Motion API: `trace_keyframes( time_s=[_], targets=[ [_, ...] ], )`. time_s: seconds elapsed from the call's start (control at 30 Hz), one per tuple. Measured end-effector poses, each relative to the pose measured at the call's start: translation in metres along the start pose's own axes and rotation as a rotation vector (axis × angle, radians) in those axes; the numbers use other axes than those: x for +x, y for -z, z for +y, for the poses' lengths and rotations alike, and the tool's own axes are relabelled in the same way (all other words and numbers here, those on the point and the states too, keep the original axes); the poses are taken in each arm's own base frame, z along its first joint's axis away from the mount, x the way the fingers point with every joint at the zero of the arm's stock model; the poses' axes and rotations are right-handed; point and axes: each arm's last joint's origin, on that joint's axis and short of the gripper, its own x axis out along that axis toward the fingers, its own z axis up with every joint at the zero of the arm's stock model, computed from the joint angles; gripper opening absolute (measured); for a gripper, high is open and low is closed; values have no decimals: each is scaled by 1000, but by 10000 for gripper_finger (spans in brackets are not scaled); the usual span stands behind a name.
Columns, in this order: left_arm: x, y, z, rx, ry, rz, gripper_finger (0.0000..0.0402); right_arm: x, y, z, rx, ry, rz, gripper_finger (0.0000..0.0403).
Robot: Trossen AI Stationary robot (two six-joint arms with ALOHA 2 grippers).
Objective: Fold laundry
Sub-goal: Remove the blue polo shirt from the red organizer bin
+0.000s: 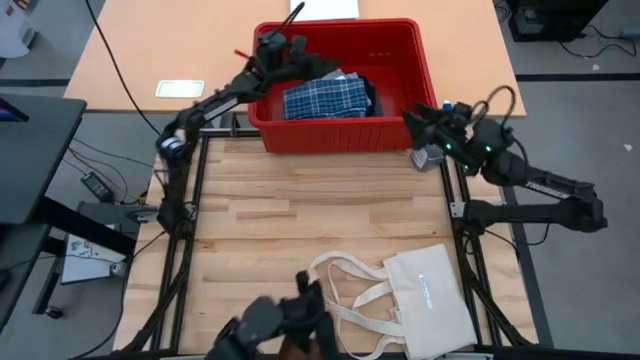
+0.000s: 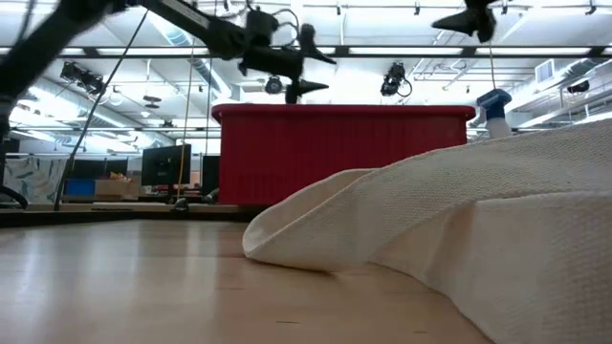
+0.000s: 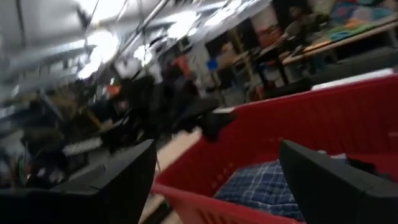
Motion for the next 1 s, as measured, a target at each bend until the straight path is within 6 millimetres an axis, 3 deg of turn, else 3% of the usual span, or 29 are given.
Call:
trace_keyframes(
  time_s=[0.2,0.33,0.47,0.63,0.77,1.0],
  targets=[
    [36,-13,29,58,-46,-14,292,27,3,-7,-71,46,73,346],
    [48,-17,58,172,-161,-32,292,41,8,-18,-17,91,99,346],
    [44,-17,87,270,-260,-47,292,52,11,-27,-17,77,129,346],
    [36,-8,126,332,-403,72,292,60,13,-31,9,50,138,346],
    [30,-9,140,415,-496,106,292,65,15,-32,20,52,139,346],
    [23,17,183,275,-490,326,292,64,13,-29,52,16,130,346]
  ],
)
